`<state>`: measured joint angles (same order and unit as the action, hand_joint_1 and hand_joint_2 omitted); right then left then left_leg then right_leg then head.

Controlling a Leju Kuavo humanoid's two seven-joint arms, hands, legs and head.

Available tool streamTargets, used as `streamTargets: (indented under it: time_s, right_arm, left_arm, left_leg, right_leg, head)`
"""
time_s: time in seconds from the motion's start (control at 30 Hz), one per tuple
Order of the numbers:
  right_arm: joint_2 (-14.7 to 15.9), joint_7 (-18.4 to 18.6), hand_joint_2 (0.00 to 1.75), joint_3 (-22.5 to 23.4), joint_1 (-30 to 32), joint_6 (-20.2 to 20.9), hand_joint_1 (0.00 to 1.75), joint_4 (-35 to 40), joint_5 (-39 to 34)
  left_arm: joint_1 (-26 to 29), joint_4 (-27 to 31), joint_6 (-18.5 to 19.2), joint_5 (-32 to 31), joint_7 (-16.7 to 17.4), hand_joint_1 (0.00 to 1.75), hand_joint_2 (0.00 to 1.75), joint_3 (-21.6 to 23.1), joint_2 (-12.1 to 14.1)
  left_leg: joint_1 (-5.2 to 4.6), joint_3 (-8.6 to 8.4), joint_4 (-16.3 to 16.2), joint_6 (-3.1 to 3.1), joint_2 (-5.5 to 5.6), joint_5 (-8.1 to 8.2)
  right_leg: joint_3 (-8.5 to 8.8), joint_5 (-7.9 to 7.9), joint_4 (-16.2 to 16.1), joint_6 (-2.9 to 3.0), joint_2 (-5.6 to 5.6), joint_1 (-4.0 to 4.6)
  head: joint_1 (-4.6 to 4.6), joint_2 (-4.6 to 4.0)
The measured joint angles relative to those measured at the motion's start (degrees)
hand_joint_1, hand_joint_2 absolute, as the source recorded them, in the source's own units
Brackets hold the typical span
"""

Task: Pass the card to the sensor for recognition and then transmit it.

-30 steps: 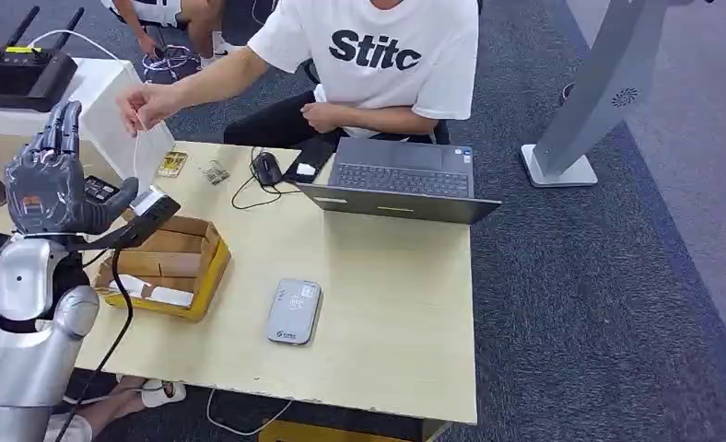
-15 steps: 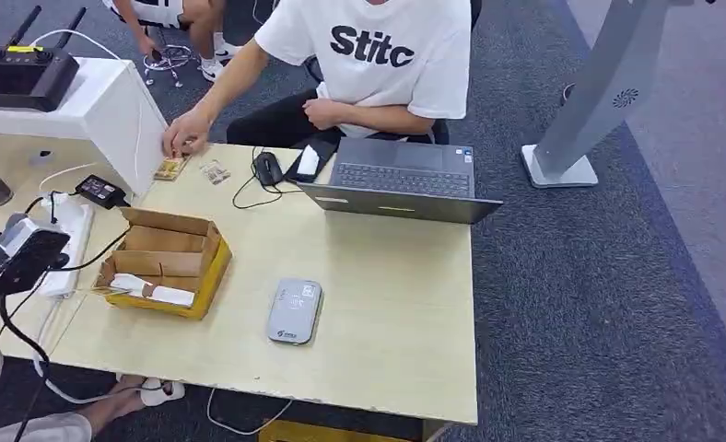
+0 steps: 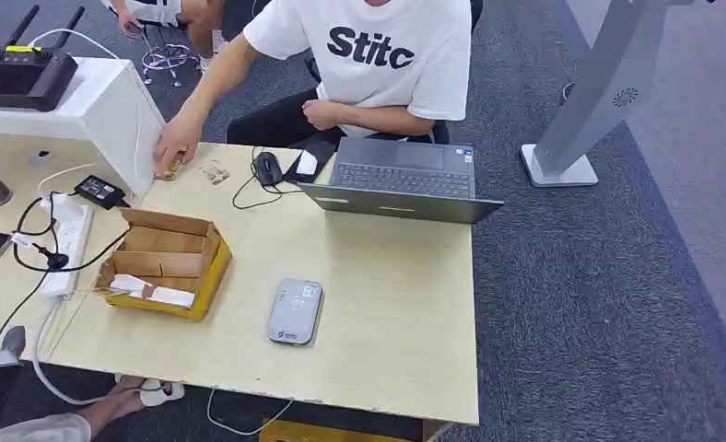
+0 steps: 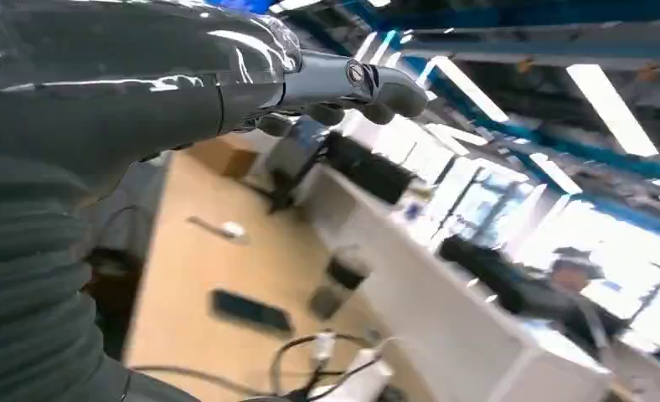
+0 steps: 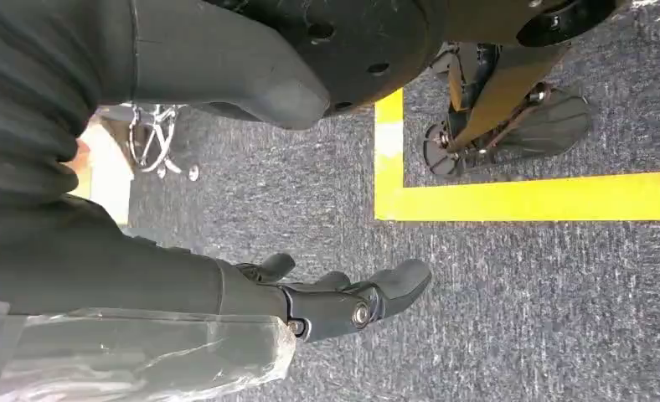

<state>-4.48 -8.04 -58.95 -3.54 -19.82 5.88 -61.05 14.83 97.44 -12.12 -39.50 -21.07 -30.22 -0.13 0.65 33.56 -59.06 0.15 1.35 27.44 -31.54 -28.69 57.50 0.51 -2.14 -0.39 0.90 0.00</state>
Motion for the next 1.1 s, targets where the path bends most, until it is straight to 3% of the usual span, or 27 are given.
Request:
streamTargets:
  time_s: [0.13,0.2,0.4,0.5,0.6,0.67,0.93,1.1]
  right_arm:
    - [-0.1,0.2,1.75,0.0,0.0,-0.2,0.00,-0.1,-0.7]
    - [-0.1,0.2,1.75,0.0,0.0,-0.2,0.00,-0.1,-0.7]
    - [-0.2,0.2,1.75,-0.5,-0.1,-0.2,0.00,-0.1,-1.3]
    - [-0.3,0.7,1.75,-1.0,-0.2,-0.1,0.00,-0.1,-1.4]
    - [-0.3,1.6,1.75,-1.8,-0.3,-0.2,0.00,-0.1,-1.1]
    - [-0.3,2.1,1.75,-2.4,-0.4,-0.2,0.00,-0.1,-0.8]
    - [-0.3,5.3,1.75,-5.0,-1.2,-1.1,0.00,-0.1,0.6]
    - [-0.3,6.0,1.75,-6.4,-1.6,-1.7,0.00,-0.1,1.6]
  left_arm:
    - [-1.8,-5.3,3.4,-4.0,-3.1,0.00,1.75,-12.8,-8.8]
    - [-3.1,-8.1,3.8,-5.0,-3.8,0.00,1.75,-18.3,-11.2]
    - [-7.4,-15.6,3.9,-11.2,-4.8,0.00,1.75,-30.9,-15.7]
    - [-9.7,-20.4,9.7,-10.7,-2.9,0.00,1.75,-36.1,-17.2]
    - [-11.3,-26.3,12.1,-11.2,-0.5,0.00,1.75,-40.0,-17.9]
    - [-12.1,-31.0,10.5,-13.6,0.9,0.00,1.75,-42.0,-17.9]
    - [-15.5,-55.9,-5.9,-24.7,3.7,0.00,1.75,-44.8,-13.9]
    - [-17.5,-67.6,-10.1,-29.4,4.2,0.00,1.75,-44.3,-11.6]
  left_leg:
    - [0.01,-0.03,0.0,0.00,0.00,-0.01]
    - [0.02,-0.06,0.0,-0.01,0.01,-0.01]
    - [0.04,-0.05,0.0,-0.01,0.12,-0.02]
    - [0.03,-0.06,0.0,-0.01,0.15,-0.02]
    - [0.00,-0.05,0.0,0.00,0.17,-0.02]
    - [0.01,-0.06,0.0,0.00,0.17,-0.02]
    - [0.02,-0.09,0.0,0.01,0.21,-0.04]
    - [0.04,-0.09,0.0,-0.03,0.21,-0.07]
  right_leg:
    - [0.01,0.02,0.0,-0.01,0.03,0.01]
    - [0.02,0.02,0.0,0.00,0.04,0.01]
    - [0.06,0.02,0.0,0.00,0.14,0.03]
    - [0.08,0.02,0.0,0.00,0.15,0.02]
    - [0.08,0.02,0.0,0.00,0.16,0.01]
    - [0.08,0.02,0.0,-0.01,0.17,0.01]
    - [0.09,0.02,0.0,0.00,0.21,0.01]
    - [0.11,0.03,0.0,0.00,0.20,0.02]
  head:
    - [0.00,0.00]
    - [0.02,0.00]
    - [0.04,0.00]
    - [0.02,0.00]
    - [0.04,0.00]
    - [0.00,0.00]
    - [0.00,0.00]
    - [0.04,0.00]
